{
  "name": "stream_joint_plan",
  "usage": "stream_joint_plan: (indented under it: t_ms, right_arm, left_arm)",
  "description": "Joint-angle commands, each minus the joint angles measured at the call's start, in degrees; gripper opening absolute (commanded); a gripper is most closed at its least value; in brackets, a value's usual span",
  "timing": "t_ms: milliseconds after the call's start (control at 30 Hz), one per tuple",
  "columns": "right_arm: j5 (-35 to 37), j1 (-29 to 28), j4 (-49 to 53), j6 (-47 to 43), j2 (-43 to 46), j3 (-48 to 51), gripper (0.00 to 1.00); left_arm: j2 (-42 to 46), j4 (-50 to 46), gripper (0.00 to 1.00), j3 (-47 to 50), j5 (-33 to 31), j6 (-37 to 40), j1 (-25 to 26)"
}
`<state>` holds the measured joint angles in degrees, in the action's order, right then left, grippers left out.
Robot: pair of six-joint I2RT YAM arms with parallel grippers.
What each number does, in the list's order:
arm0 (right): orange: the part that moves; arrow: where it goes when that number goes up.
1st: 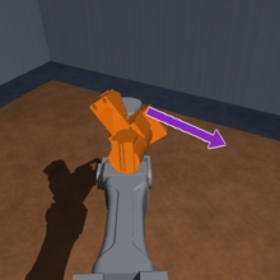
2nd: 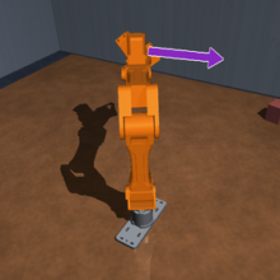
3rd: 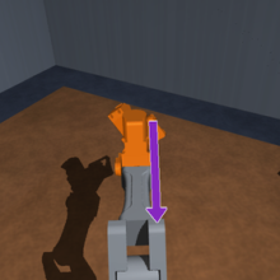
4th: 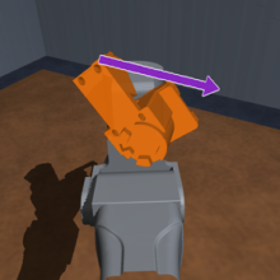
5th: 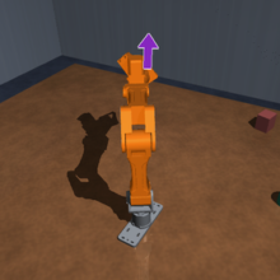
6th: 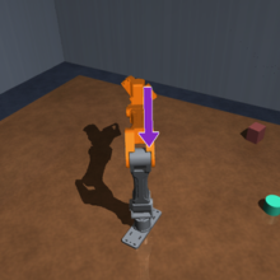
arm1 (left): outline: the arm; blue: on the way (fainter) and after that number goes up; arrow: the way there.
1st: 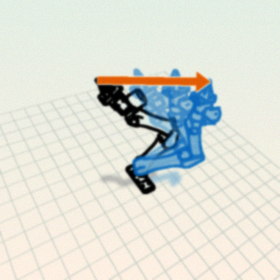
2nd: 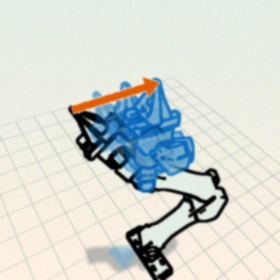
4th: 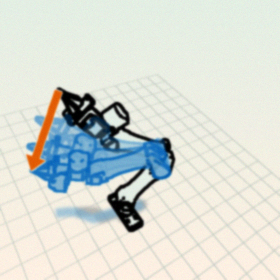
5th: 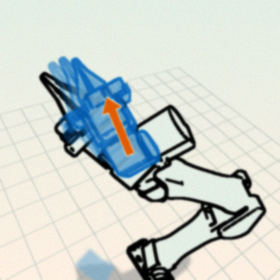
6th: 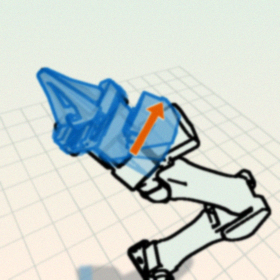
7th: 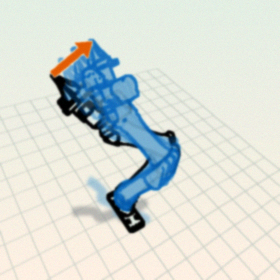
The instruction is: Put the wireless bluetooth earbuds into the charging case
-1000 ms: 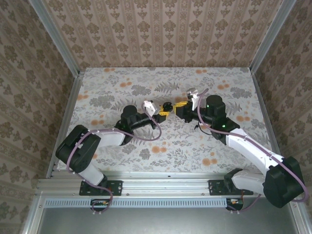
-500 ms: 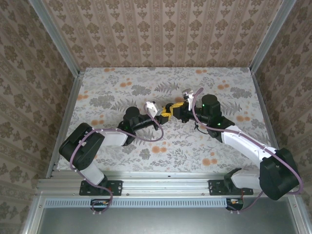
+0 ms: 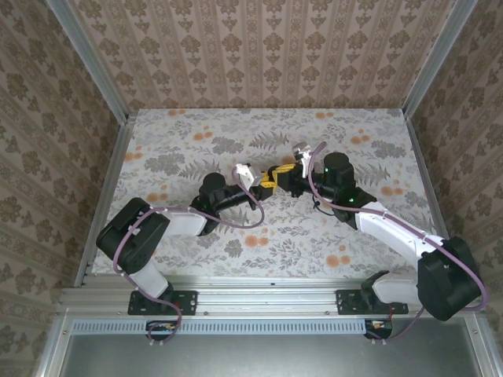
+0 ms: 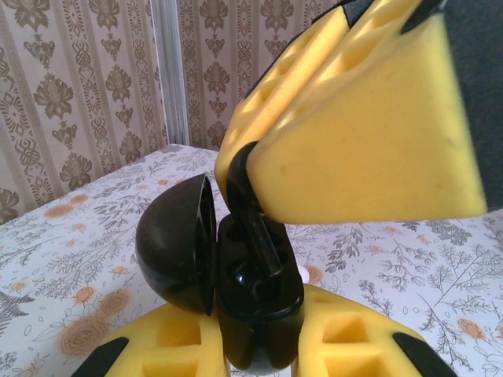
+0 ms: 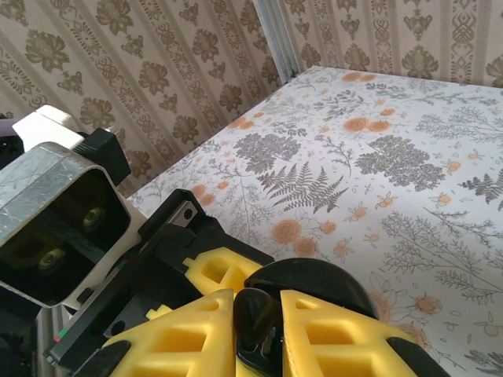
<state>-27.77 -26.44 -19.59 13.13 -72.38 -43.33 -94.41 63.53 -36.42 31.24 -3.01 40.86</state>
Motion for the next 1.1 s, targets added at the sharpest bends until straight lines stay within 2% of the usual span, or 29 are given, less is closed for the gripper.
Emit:
stream_joint_plan:
  t_ms: [0,467,767,1067]
  right_arm:
    - [1.30,-0.37,-1.08,-1.75,-0.48,-0.01,0.19]
    - [2.13,-0.55,3.82,-7.36,2.08,1.23,0.20]
    - [-0.16,-0.55,3.68,-6.78,2.15,0.71,0.28]
    - [-1.58,-0.37,3.31,-5.39,4.20,-0.08,0.41]
  left_arm:
    - [0.10,3.44,0.02,-1.16,-0.14,-1.40,0.45]
    - [0.78,3.64,0.02,-1.27,-0.47,-1.71,0.45]
    - [0.93,3.49,0.02,-1.23,-0.38,-1.66,0.49]
    - [1.42,3.22,0.02,-0.92,-0.41,-1.48,0.45]
